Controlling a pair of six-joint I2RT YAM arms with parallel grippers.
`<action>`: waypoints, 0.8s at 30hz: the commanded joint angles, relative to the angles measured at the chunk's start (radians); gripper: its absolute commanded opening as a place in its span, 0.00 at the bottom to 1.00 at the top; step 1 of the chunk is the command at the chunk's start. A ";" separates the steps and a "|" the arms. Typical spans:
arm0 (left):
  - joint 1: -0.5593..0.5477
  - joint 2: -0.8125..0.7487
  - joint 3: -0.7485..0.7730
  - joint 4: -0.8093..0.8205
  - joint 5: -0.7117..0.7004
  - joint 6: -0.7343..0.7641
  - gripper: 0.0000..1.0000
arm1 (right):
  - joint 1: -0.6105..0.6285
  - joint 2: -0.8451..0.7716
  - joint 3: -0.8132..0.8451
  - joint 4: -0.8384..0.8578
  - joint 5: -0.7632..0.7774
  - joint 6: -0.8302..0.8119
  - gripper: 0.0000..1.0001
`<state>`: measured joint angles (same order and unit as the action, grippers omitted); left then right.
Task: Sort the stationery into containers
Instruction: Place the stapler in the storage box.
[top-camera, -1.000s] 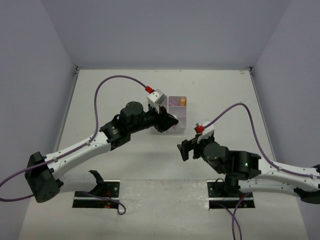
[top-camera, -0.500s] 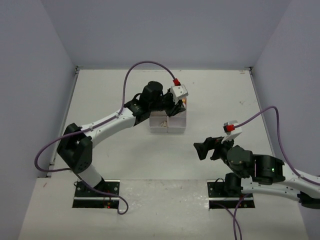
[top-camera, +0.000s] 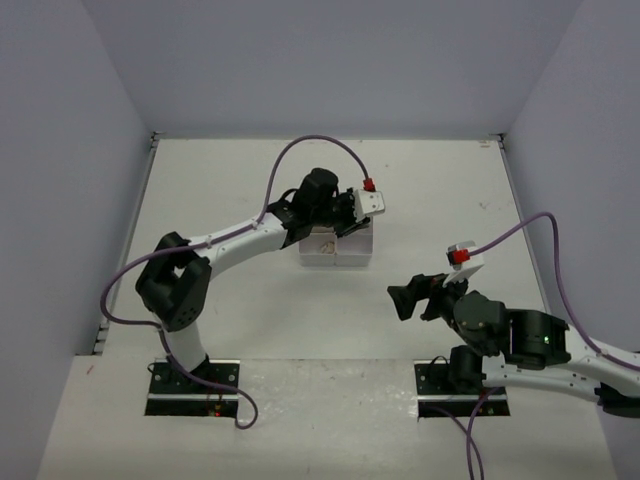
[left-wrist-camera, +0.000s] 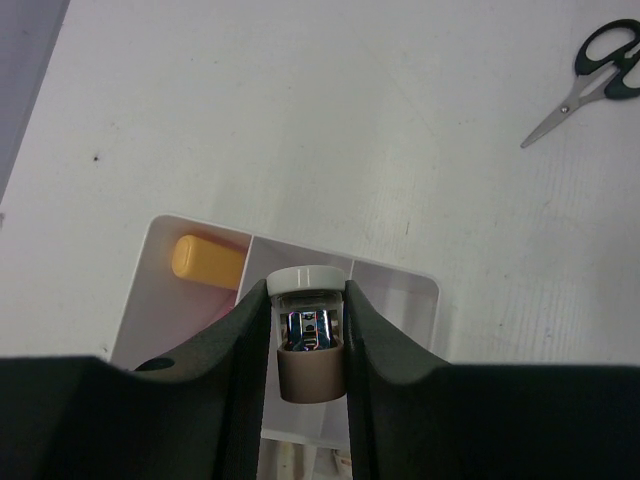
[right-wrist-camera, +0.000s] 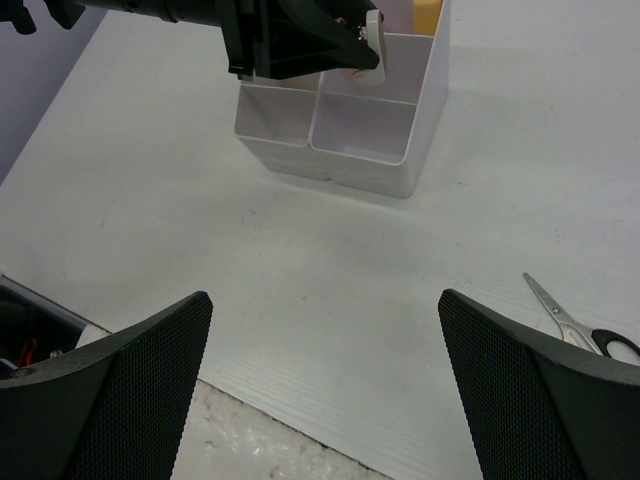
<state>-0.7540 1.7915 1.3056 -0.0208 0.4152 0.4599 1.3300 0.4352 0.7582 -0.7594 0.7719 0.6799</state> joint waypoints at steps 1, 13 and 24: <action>0.002 0.019 -0.011 0.091 -0.040 0.062 0.00 | 0.001 -0.022 0.019 -0.007 0.023 0.016 0.99; 0.002 0.058 -0.010 0.088 -0.086 0.075 0.15 | 0.000 0.006 0.016 0.002 0.012 0.008 0.99; 0.002 0.046 0.038 -0.029 -0.039 0.054 0.61 | 0.001 0.005 0.015 0.006 0.010 0.000 0.99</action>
<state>-0.7540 1.8431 1.2961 -0.0081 0.3587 0.5106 1.3300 0.4263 0.7582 -0.7631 0.7685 0.6731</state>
